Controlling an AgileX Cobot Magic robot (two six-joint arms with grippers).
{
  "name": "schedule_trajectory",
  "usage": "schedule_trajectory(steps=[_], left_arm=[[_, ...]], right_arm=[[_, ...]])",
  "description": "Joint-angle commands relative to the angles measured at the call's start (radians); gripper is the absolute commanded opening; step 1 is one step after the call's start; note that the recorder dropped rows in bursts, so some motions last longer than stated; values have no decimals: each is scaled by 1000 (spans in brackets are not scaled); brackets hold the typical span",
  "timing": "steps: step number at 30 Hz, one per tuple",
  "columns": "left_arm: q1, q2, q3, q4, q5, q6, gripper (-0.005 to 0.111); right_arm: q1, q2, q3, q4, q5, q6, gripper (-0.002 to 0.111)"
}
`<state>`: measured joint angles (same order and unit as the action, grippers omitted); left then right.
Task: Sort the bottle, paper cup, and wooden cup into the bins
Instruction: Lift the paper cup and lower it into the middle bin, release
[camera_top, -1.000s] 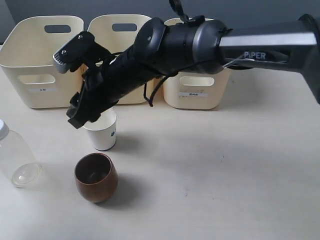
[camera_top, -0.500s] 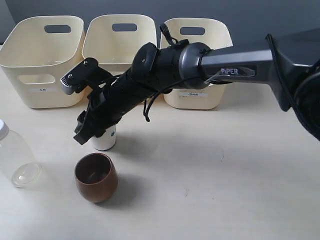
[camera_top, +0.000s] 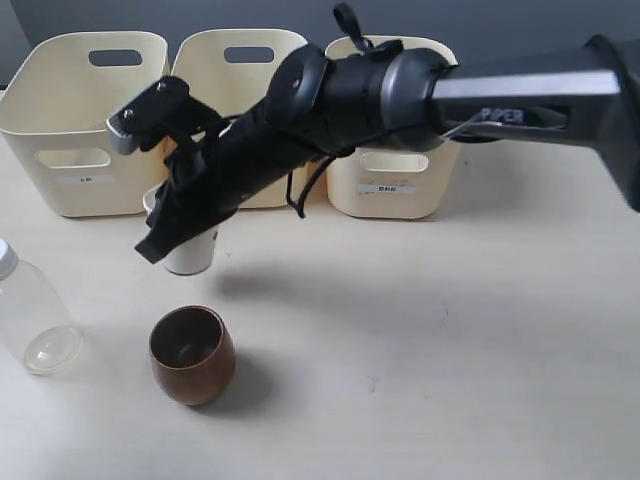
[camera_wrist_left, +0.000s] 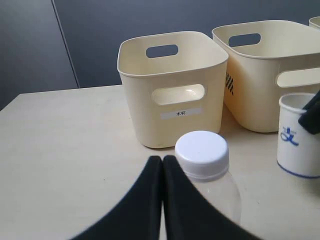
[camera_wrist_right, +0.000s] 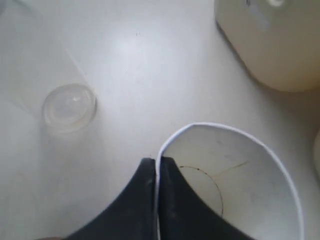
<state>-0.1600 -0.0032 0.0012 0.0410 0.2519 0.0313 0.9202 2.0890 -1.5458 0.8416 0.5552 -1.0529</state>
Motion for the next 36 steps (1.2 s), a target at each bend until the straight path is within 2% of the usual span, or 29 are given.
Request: schedule_trajectory(steps=[1, 8, 13, 21, 30, 36], left_arm=[[-3, 3, -1, 2, -13, -3, 0], [-3, 3, -1, 2, -13, -3, 0], [-3, 3, -1, 2, -13, -3, 0], [-3, 3, -1, 2, -13, -3, 0], [-3, 3, -1, 2, -13, -3, 0], [-3, 3, -1, 2, -13, -3, 0]], right_arm=[[0, -113, -5, -31, -45, 11, -1], [-8, -226, -25, -99, -236, 16, -1], [-78, -186, -134, -118, -237, 63, -1], [-223, 30, -347, -118, -122, 132, -1], [-240, 245, -499, -183, -71, 176, -1], [-242, 306, -517, -209, -69, 176, -1]])
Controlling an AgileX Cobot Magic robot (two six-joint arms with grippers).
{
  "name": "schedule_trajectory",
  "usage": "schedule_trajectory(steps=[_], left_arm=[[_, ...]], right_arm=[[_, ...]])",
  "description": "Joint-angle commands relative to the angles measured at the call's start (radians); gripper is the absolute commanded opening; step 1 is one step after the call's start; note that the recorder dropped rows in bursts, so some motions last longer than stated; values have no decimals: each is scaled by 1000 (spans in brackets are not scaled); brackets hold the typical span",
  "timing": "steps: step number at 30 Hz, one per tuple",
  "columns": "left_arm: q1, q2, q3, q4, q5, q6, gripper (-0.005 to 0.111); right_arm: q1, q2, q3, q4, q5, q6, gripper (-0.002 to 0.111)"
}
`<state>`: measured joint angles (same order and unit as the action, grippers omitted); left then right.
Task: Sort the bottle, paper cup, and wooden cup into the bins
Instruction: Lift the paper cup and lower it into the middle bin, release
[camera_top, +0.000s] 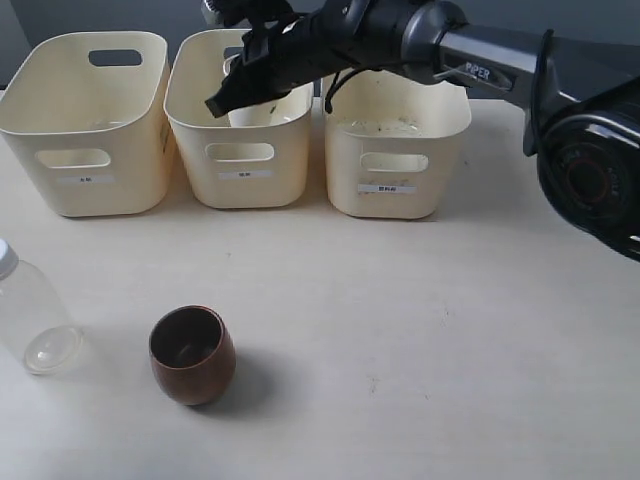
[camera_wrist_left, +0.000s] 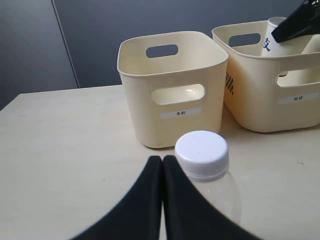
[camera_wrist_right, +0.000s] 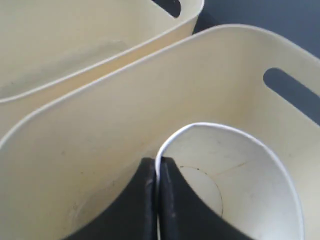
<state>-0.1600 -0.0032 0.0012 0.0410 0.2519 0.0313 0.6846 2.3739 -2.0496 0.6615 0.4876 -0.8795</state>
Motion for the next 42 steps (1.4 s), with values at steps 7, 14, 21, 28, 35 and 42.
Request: schedule_trajectory(steps=[7, 14, 21, 28, 35, 42], left_arm=[[-3, 3, -1, 2, -13, -3, 0], [-3, 3, -1, 2, -13, -3, 0], [-3, 3, -1, 2, -13, -3, 0], [-3, 3, -1, 2, -13, -3, 0], [-3, 3, -1, 2, -13, -3, 0], [-3, 3, -1, 2, -13, -3, 0]], right_arm=[[-7, 30, -13, -32, 18, 2, -1], [-7, 30, -13, -50, 32, 23, 28], [-7, 23, -13, -55, 31, 25, 29], [5, -108, -13, -151, 156, 27, 29], [73, -295, -13, -221, 475, 24, 29], [226, -315, 4, -281, 733, 46, 29]])
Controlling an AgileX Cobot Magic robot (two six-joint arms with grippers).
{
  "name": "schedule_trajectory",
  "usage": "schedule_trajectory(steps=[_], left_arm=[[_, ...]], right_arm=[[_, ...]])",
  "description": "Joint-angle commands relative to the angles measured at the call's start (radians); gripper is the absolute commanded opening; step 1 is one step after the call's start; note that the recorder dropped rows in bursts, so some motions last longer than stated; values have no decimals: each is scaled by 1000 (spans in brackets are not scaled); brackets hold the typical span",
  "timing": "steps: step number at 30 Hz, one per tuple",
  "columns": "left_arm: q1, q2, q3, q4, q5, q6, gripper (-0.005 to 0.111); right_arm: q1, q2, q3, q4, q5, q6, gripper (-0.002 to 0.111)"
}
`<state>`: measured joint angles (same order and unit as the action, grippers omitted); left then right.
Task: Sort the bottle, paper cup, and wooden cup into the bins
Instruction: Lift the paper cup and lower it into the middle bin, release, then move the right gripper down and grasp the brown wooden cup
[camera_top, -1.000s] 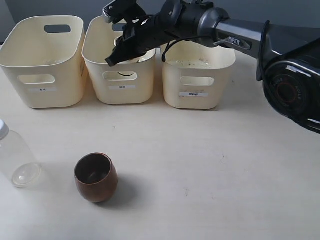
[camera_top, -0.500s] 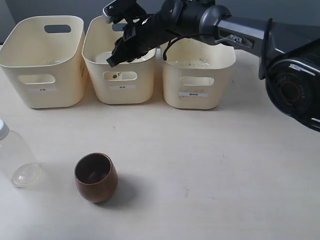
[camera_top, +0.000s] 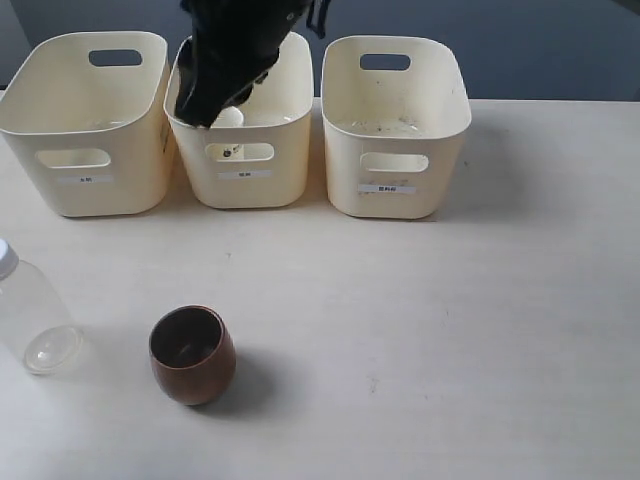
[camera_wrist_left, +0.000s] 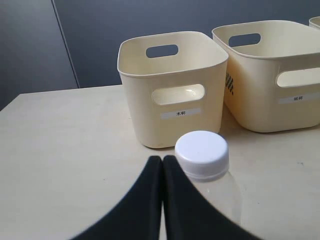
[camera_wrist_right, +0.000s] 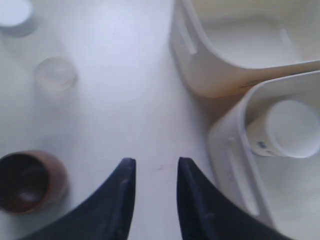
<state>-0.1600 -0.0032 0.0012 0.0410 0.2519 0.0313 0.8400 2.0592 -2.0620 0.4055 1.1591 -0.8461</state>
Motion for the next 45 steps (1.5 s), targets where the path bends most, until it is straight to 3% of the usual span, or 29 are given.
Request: schedule_trajectory(steps=[1, 6, 9, 11, 24, 35, 38, 40, 41, 45], left_arm=[[-3, 3, -1, 2, -13, -3, 0], [-3, 3, -1, 2, -13, -3, 0], [-3, 3, -1, 2, -13, -3, 0], [-3, 3, -1, 2, -13, -3, 0], [-3, 3, -1, 2, -13, -3, 0], [-3, 3, -1, 2, -13, -3, 0], [-3, 3, -1, 2, -13, -3, 0], [-3, 3, -1, 2, -13, -3, 0], [-3, 3, -1, 2, -13, -3, 0], [-3, 3, -1, 2, -13, -3, 0]], right_arm=[[96, 3, 30, -42, 62, 20, 29], [238, 10, 178, -122, 62, 35, 30], [276, 10, 276, -109, 62, 35, 42], [276, 10, 314, -106, 62, 35, 47], [276, 10, 375, -57, -47, -44, 46], [276, 119, 375, -41, -37, -61, 46], [276, 141, 375, -86, -37, -51, 34], [278, 133, 371, -129, -37, -55, 7], [278, 126, 362, -140, -37, -57, 0], [278, 72, 290, -145, -35, -60, -1]])
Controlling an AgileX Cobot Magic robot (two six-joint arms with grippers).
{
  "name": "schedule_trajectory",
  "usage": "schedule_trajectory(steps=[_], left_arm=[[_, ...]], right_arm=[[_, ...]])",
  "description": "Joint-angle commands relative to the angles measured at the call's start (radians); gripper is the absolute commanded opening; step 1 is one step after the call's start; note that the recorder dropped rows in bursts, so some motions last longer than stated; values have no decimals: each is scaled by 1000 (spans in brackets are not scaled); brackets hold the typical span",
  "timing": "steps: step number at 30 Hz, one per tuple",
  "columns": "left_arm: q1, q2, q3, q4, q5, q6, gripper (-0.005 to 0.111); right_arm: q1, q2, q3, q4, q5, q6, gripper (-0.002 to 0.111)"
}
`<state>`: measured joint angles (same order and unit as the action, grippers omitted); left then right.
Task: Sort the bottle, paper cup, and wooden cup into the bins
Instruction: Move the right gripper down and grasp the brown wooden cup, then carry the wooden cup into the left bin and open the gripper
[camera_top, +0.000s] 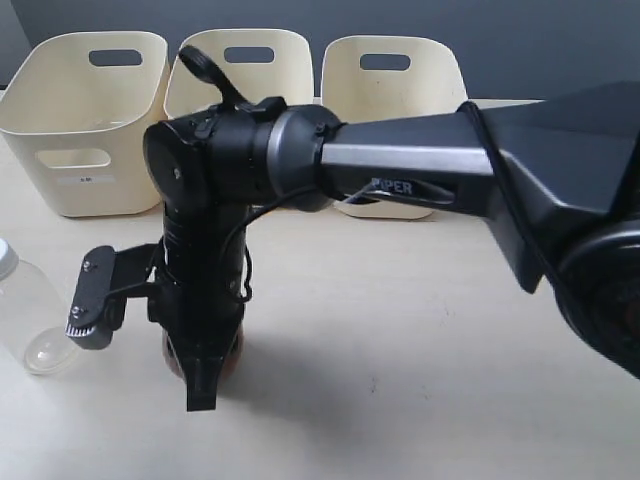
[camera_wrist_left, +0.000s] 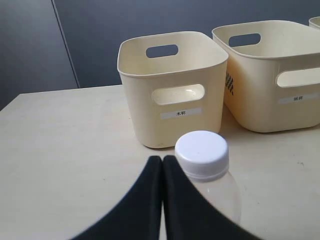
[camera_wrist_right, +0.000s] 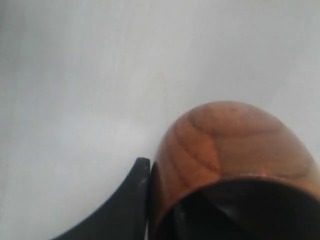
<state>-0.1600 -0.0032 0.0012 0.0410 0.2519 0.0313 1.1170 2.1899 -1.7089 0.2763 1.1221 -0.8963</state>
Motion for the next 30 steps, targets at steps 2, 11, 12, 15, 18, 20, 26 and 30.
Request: schedule_trajectory(steps=[2, 11, 12, 15, 18, 20, 26, 30], left_arm=[[-3, 3, -1, 2, -13, -3, 0], [-3, 3, -1, 2, -13, -3, 0], [-3, 3, -1, 2, -13, -3, 0], [-3, 3, -1, 2, -13, -3, 0], [-3, 3, -1, 2, -13, -3, 0], [-3, 3, -1, 2, -13, -3, 0], [-3, 3, -1, 2, -13, -3, 0], [-3, 3, -1, 2, -13, -3, 0]], right_arm=[[1, -79, -114, -23, 4, -21, -1], [-77, -38, -477, -5, -173, -100, -1], [-100, -18, -524, 32, -180, -120, -1], [-173, 54, -652, 157, -218, -162, -1], [-238, 143, -777, 297, -243, -189, -1], [-271, 206, -837, 386, -256, -224, -1], [-308, 382, -955, 506, -353, -316, -1], [-308, 445, -968, 538, -388, -377, -1]])
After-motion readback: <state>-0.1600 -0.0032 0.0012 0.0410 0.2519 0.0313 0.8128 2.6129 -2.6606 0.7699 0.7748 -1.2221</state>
